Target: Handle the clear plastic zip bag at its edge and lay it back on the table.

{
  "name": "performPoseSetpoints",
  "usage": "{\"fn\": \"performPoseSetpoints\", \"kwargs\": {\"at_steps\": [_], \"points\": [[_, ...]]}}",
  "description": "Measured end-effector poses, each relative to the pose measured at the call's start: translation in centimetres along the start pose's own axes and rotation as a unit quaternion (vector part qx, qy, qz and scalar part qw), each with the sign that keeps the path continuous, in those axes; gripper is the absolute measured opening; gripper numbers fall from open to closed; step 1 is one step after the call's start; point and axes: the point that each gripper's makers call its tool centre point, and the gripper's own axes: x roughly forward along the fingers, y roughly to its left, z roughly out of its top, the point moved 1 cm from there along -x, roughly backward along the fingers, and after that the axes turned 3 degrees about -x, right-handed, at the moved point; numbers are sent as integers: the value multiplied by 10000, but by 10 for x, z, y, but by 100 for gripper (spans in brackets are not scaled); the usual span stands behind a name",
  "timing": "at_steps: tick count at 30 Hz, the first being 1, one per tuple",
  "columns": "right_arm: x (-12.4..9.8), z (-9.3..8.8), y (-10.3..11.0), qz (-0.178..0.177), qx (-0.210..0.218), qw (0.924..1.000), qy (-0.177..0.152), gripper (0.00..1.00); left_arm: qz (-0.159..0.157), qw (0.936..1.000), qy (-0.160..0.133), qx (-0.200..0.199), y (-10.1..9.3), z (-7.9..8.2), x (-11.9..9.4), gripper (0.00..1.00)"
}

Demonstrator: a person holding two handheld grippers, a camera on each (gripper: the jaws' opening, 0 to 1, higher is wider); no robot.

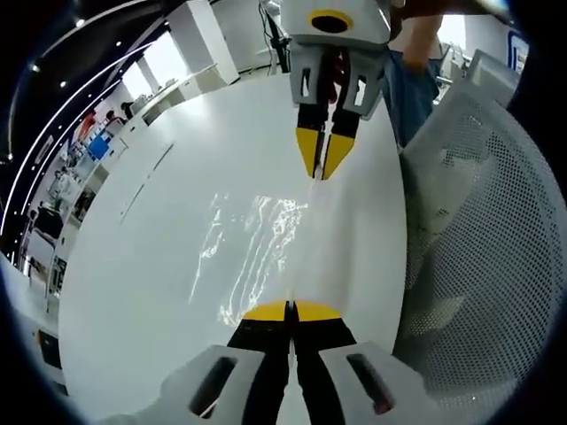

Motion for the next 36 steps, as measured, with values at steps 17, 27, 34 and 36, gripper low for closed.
{"fn": "performPoseSetpoints", "kwargs": {"at_steps": [17, 27, 34, 36], "points": [[-6, 44, -10, -94, -158, 9990, -400, 5, 133, 9992, -127, 344, 3, 2, -1, 0], [2, 45, -11, 9, -55, 9995, -322, 5, 139, 9990, -141, 401, -3, 1, 3, 0], [7, 39, -9, 123, 90, 9996, -245, 3, 170, 9986, -210, 446, -2, 6, 3, 0], [8, 38, -7, 166, 144, 9994, -255, 3, 181, 9986, -221, 440, -2, 7, 3, 0]]}}
